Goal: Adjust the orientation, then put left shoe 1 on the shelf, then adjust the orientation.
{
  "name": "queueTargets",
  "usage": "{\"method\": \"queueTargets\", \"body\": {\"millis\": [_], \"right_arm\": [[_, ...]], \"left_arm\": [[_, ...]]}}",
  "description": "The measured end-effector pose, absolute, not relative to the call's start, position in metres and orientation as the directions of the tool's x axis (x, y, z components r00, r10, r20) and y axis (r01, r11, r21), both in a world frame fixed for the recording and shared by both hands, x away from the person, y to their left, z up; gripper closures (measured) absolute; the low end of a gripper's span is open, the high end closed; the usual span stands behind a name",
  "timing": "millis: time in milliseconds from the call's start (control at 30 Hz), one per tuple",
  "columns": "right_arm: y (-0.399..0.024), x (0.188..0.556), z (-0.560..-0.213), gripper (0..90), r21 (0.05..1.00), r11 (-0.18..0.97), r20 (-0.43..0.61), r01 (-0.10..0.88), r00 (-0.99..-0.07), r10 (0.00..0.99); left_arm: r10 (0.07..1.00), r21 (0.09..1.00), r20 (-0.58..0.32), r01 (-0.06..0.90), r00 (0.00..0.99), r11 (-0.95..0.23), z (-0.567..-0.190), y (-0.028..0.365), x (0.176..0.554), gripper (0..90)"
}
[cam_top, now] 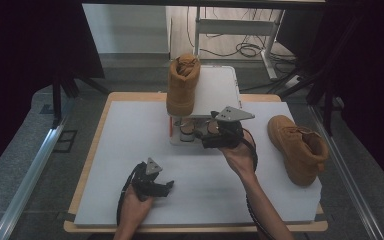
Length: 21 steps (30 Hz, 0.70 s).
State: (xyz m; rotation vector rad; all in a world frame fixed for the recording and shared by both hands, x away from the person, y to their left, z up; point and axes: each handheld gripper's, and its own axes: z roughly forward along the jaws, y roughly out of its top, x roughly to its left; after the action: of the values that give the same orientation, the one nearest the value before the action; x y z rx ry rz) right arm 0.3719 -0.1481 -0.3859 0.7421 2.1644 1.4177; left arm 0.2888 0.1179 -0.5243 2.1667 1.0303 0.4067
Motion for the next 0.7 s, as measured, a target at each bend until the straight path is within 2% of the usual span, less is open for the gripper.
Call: {"method": "queueTargets", "body": {"millis": [300, 700], "right_arm": [[-0.163, 0.367, -0.387, 0.4, 0.925, 0.322, -0.071, 0.202, -0.742, 0.667], [-0.185, 0.359, -0.384, 0.0, 0.931, 0.300, -0.066, 0.207, -0.714, 0.697]], "left_arm": [[0.772, 0.703, -0.012, 0.555, 0.635, -0.446, -0.524, 0.118, 0.289, 13.8], [0.772, 0.704, -0.010, 0.553, 0.635, -0.446, -0.524, 0.118, 0.289, 13.9]]}}
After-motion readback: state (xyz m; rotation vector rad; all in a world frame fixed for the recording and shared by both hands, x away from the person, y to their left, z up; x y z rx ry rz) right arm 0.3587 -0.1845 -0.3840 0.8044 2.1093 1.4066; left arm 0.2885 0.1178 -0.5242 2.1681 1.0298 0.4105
